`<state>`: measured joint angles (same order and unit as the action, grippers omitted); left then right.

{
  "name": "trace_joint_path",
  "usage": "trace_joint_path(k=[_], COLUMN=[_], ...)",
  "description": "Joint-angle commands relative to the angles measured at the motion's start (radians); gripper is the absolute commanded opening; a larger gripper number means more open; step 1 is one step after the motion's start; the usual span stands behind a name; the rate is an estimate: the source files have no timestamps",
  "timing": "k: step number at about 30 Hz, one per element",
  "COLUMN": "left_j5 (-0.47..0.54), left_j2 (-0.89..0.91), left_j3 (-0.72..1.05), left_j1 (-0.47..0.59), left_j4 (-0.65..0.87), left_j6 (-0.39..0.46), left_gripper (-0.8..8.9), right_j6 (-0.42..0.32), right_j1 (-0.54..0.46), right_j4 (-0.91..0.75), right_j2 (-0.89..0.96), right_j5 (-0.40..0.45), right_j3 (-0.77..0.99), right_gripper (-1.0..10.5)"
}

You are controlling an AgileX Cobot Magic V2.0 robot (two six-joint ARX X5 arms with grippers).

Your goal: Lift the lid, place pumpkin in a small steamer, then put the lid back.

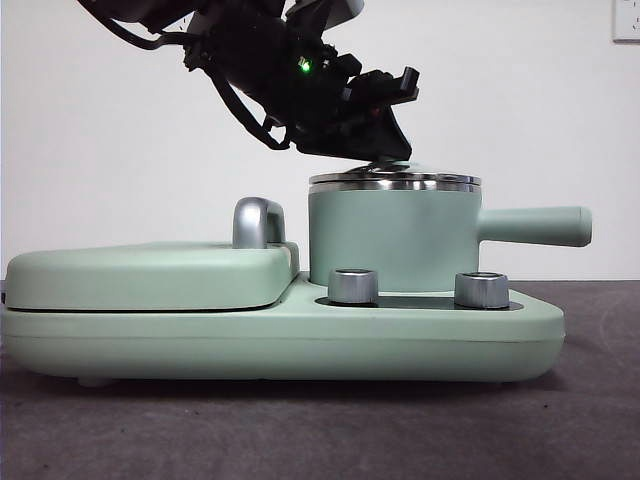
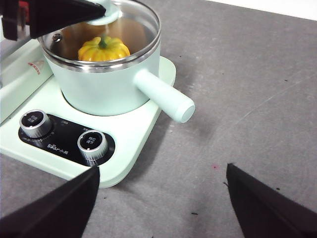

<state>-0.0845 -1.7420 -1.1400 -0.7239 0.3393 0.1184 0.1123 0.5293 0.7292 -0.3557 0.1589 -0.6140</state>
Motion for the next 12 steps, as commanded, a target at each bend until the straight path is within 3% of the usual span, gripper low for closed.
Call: trace_joint_path(k=[1,8,9,12], left_j5=[-0.002,0.000,0.000,0.000], left_j2=[-0.017,-0.017,-0.017,-0.017], left_j3=[-0.024,-0.024,-0.024,-0.024], left_j1=[-0.003,-0.001,-0.001,-0.001], left_j4=[0.011,-0.021,-0.026,-0.029], left_j6=[0.011,-0.008,-0.008,-0.025], left_gripper=[0.16,0.30,0.57,2.79], right_j6=[0.011,0.011,0.011,0.010], right_j1=[0.006,0.006,0.006,0.006], right_j4=[-0.006,-0.006,-0.006,-0.006], right_j2=[-0.001,-0.001,-0.001,-0.001], right_j5=[0.004,0.003,0.003,0.003], right_j3=[-0.001,-0.001,-0.001,-0.001], right_gripper=[3.9,3.9,3.9,3.9])
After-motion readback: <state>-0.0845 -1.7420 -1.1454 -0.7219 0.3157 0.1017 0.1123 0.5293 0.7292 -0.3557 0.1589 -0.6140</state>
